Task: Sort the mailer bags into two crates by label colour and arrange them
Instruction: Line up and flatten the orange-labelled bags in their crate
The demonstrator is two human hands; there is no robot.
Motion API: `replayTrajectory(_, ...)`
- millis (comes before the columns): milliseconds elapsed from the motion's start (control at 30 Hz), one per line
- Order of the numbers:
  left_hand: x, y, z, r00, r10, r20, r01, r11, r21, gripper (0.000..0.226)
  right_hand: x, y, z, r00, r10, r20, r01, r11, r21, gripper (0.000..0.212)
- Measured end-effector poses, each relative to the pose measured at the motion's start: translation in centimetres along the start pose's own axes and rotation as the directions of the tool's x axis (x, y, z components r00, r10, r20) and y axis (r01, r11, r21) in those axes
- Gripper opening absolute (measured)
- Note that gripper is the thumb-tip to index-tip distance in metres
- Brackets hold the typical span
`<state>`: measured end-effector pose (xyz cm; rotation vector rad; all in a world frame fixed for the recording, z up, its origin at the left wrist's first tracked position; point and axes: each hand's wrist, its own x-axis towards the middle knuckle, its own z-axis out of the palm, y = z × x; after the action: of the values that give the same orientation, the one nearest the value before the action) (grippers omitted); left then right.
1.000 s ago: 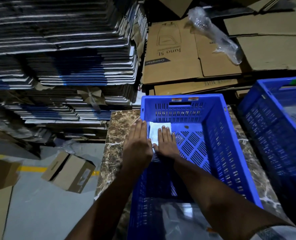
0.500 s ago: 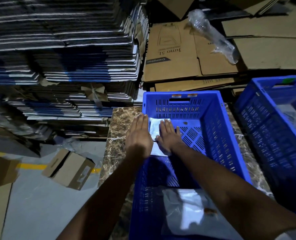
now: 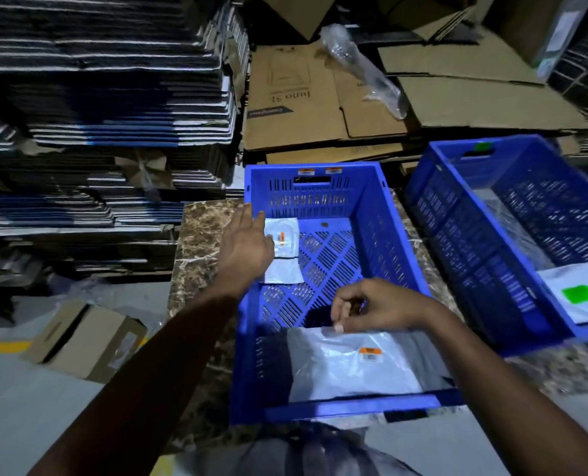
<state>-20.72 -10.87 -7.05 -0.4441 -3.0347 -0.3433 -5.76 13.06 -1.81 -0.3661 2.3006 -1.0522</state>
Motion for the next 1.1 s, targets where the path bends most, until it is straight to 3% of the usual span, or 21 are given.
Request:
replayTrajectory(67, -0.1, 0.0, -0.2, 1.000, 0.010, 0.028, -0.010, 1.000, 0.004, 0.062, -0.8, -0.2, 0.4, 0.997, 0.032, 0.074, -0.028, 0.998, -0.055, 0.027)
replayTrajectory(133, -0.4, 0.3, -0.7, 1.000, 0.016, 0.026, -0.016, 1.000, 0.018, 0.061, -0.7, 0.3, 0.9, 0.995, 0.042, 0.089, -0.031, 0.992, -0.124, 0.021)
replayTrajectory(233, -1.1, 0.8, -1.0, 0.992, 0.083, -0.098, -0.079, 0.996, 0.043, 0.051, -0.5, 1.0, 1.4, 0.995, 0.041, 0.096, -0.031, 0.994, -0.105, 0.021)
replayTrajectory(333, -1.9, 1.2, -1.2, 0.953, 0.182, -0.241, -0.171, 0.983, 0.065, 0.037, -1.2, 0.5, 0.9, 0.995, -0.055, 0.078, 0.050, 0.997, 0.063, 0.015)
replayTrajectory(467, -3.7, 1.8, -2.1, 0.928, 0.111, -0.355, -0.197, 0.957, -0.215, 0.033, -1.7, 0.4, -0.5, 0.982, -0.141, -0.123, 0.176, 0.919, 0.354, 0.019)
replayTrajectory(533, -4.8, 2.7, -2.4, 0.957, -0.053, -0.284, -0.122, 0.817, -0.563, 0.034, -1.1, 0.3, -0.6, 0.935, -0.094, -0.341, 0.253, 0.850, 0.461, 0.027)
replayTrajectory(600, -5.7, 4.5, -3.0, 0.983, -0.182, -0.032, 0.053, 0.445, -0.894, 0.043, 0.0, 0.2, -0.2, 0.848, -0.039, -0.529, 0.330, 0.819, 0.469, 0.031)
replayTrajectory(633, -5.9, 5.2, -3.0, 0.980, -0.182, 0.076, 0.129, 0.299, -0.945, 0.048, 0.7, 0.1, 0.1, 0.812, -0.022, -0.583, 0.352, 0.816, 0.459, 0.030)
replayTrajectory(700, -6.3, 6.4, -3.0, 0.981, -0.129, 0.145, 0.167, 0.189, -0.968, 0.047, 1.6, -0.2, 1.0, 0.786, 0.004, -0.619, 0.361, 0.808, 0.465, 0.029)
replayTrajectory(833, -6.3, 7.2, -2.5, 0.992, -0.128, 0.006, 0.045, 0.309, -0.950, 0.047, 2.3, -2.0, 1.9, 0.741, 0.084, -0.667, 0.335, 0.814, 0.474, 0.035)
replayTrajectory(967, -6.1, 8.3, -2.3, 0.991, -0.118, -0.057, -0.011, 0.357, -0.934, 0.018, 4.0, -4.2, 0.5, 0.621, 0.316, -0.717, 0.311, 0.741, 0.596, 0.045)
replayTrajectory(1100, -6.1, 9.3, -2.4, 0.979, -0.191, -0.075, -0.006, 0.336, -0.942, 0.026, 5.6, -4.7, -0.1, 0.466, 0.203, -0.861, 0.171, 0.934, 0.313, 0.036)
